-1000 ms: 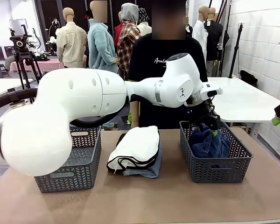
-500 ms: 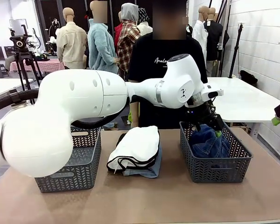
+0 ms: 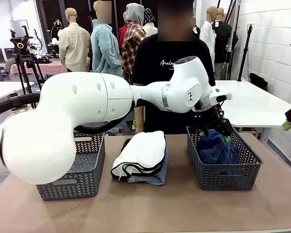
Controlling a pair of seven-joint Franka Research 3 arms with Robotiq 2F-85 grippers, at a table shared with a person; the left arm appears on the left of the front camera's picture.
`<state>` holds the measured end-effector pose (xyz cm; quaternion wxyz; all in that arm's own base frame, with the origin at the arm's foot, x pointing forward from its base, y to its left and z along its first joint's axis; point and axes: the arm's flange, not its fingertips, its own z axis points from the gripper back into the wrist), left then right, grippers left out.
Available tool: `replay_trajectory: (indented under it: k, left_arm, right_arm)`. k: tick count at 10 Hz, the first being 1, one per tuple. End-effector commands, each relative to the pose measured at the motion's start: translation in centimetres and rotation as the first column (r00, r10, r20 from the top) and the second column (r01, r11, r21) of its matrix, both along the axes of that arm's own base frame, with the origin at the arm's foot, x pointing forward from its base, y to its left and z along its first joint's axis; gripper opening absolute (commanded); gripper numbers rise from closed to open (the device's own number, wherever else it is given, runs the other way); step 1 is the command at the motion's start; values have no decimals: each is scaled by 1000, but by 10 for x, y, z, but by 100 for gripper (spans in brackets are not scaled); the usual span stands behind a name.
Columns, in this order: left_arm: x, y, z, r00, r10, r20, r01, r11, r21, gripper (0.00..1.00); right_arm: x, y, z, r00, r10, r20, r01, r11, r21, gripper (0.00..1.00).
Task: Sort the tops and bottoms.
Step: Lift clothes from the center of the table with your right hand.
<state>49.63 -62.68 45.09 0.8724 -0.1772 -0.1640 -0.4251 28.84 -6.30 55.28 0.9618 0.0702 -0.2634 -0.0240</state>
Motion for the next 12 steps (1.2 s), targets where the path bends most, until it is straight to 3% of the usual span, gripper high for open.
replay_trajectory:
  k: [1, 5, 6, 7, 8, 9, 10, 12]
  left_arm:
    - [0, 1, 1, 1000, -7, 18, 7, 1000, -2, 100]
    - [0, 0, 0, 1000, 0, 0, 0, 1000, 0, 100]
    - [-13, 45, 19, 996, -24, 83, 24, 1000, -2, 100]
    - [-21, 83, 30, 991, -29, 128, 17, 995, 95, 100]
    - [-28, 117, 31, 971, -131, 201, 103, 984, 146, 100]
    - [-38, 153, 38, 975, -67, 210, 33, 987, 160, 100]
    - [-46, 182, 49, 974, -75, 214, 48, 991, 127, 100]
    - [-57, 231, 82, 945, -17, 326, 22, 1000, -14, 100]
  right_arm:
    - [1, 1, -2, 1000, -2, 8, 2, 1000, 8, 100]
    - [1, 1, -2, 1000, -2, 8, 2, 1000, 8, 100]
    - [1, 1, -2, 1000, -2, 8, 2, 1000, 8, 100]
    - [1, 1, -2, 1000, -2, 8, 2, 1000, 8, 100]
    - [1, 1, -2, 1000, -2, 8, 2, 1000, 8, 100]
    - [1, 1, -2, 1000, -2, 8, 2, 1000, 8, 100]
    - [1, 1, -2, 1000, -2, 8, 2, 1000, 8, 100]
    - [1, 1, -2, 1000, -2, 8, 2, 1000, 8, 100]
